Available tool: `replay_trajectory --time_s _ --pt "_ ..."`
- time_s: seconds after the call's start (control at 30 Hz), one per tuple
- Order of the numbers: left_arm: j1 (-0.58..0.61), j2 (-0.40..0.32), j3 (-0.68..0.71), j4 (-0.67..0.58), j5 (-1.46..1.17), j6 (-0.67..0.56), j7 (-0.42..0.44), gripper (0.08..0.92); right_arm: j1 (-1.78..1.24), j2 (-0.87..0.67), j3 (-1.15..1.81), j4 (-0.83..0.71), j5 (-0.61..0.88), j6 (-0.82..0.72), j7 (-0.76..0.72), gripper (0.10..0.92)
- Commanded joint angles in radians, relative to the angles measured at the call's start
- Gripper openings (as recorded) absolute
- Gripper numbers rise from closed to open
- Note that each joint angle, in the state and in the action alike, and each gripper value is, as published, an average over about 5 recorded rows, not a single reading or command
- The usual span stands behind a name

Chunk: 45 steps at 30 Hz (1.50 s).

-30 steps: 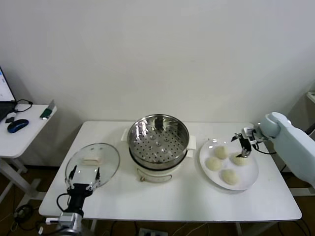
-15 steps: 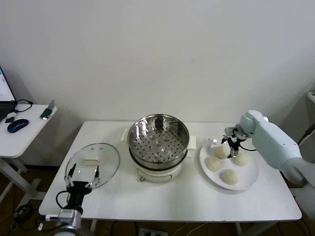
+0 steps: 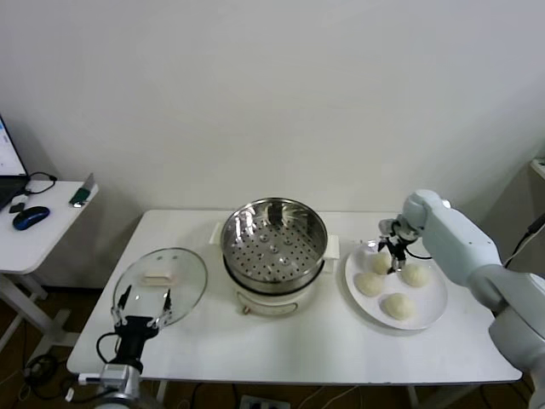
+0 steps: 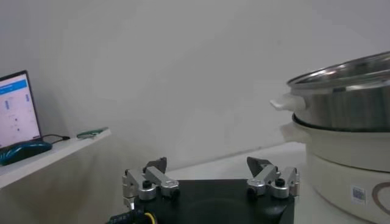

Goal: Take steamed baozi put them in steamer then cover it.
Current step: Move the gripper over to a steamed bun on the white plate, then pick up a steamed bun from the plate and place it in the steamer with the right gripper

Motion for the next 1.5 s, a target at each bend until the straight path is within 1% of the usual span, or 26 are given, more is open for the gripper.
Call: replay_trajectory --time_s 0.03,0.27,0.37,0.5,0.63,0.77,0.9,1.0,1.13,1.37,1.5 --pt "0.002 -0.001 -0.001 -0.001 0.0 -0.001 -0.001 0.823 0.006 0.017 -0.006 -0.024 -0.009 0.002 0.0 0.689" --pt "0.01 -0.001 -0.007 -0.005 -0.001 -0.003 -0.002 0.823 0.012 0.012 -0.01 -0.017 -0.001 0.011 -0.009 0.672" --pt "0.017 -0.001 -0.01 -0.007 -0.001 -0.005 -0.002 0.823 0.029 -0.006 -0.026 0.009 0.019 0.029 -0.019 0.67" --pt "0.024 0.0 -0.014 -0.012 -0.002 -0.007 -0.002 0.823 0.094 -0.053 -0.1 0.106 0.081 0.076 -0.045 0.67" --pt "0.03 0.001 -0.014 -0.019 -0.003 -0.005 -0.002 0.823 0.217 -0.099 -0.259 0.234 0.173 0.121 -0.075 0.67" --pt "0.037 0.0 -0.01 -0.026 -0.003 -0.004 0.0 0.823 0.383 -0.098 -0.415 0.304 0.247 0.194 -0.098 0.673" --pt "0.043 -0.001 -0.007 -0.029 -0.003 -0.003 0.0 0.823 0.515 -0.057 -0.503 0.341 0.27 0.293 -0.112 0.678" --pt "0.047 -0.001 -0.004 -0.029 -0.004 -0.002 -0.001 0.823 0.592 -0.014 -0.547 0.381 0.294 0.335 -0.116 0.679" --pt "0.051 -0.002 0.0 -0.027 -0.006 0.0 -0.004 0.823 0.649 0.072 -0.573 0.43 0.288 0.392 -0.115 0.679" --pt "0.061 -0.004 0.009 -0.034 -0.01 0.004 -0.008 0.823 0.635 0.217 -0.572 0.467 0.243 0.45 -0.107 0.679" --pt "0.07 -0.013 0.01 -0.063 -0.047 0.028 -0.009 0.823 0.573 0.281 -0.563 0.458 0.19 0.471 -0.097 0.679"
